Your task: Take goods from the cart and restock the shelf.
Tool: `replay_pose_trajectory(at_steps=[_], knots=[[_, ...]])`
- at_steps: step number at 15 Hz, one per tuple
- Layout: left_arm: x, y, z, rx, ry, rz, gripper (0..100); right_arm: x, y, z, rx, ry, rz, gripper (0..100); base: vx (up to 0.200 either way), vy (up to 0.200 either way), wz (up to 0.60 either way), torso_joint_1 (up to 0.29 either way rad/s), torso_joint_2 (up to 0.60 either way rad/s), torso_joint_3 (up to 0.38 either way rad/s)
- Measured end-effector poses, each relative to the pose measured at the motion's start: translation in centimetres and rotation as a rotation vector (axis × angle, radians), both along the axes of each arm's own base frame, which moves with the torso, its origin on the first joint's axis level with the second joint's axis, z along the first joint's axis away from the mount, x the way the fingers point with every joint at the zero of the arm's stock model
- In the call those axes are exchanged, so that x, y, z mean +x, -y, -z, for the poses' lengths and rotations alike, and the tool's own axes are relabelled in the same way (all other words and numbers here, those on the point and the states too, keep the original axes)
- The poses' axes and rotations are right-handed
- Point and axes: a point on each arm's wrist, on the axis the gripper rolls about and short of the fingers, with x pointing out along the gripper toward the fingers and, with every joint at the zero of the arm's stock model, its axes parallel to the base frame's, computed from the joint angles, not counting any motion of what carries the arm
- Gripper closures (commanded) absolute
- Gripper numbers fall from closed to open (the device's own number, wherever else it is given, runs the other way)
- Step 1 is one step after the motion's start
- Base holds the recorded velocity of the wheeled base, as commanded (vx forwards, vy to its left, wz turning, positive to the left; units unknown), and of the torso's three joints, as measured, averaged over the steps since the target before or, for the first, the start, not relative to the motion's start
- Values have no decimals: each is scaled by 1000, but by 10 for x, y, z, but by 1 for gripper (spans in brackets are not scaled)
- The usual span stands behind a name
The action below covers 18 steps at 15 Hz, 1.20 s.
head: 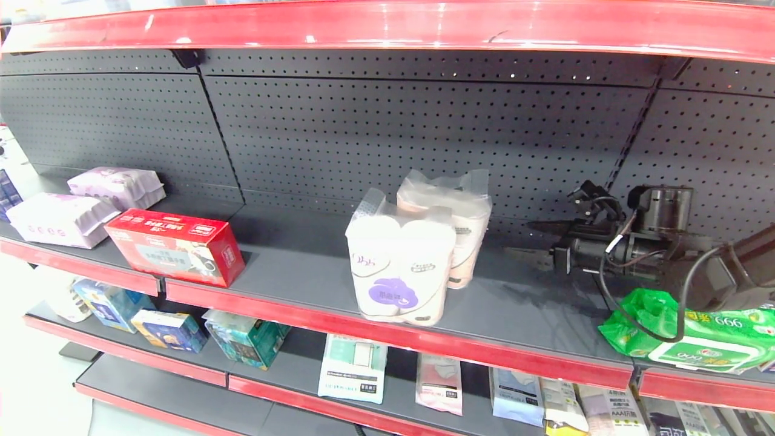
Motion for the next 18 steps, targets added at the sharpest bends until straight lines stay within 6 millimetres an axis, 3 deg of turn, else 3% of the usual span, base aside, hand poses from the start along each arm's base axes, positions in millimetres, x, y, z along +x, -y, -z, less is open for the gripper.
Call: replay_pose_trajectory(at_steps=[6,11,15,18], knots=[[0,0,0,0,0,0,0,-49,28,-35,3,-21,232,0,0,0,0,0,0,0],[0,0,0,0,0,0,0,-119,41,-58,-22,-70,649,0,0,0,0,0,0,0],[0,0,0,0,0,0,0,-213,37,-69,-66,-55,826,0,0,0,0,0,0,0],[0,0,0,0,0,0,0,-285,30,-50,-63,14,858,0,0,0,0,0,0,0]])
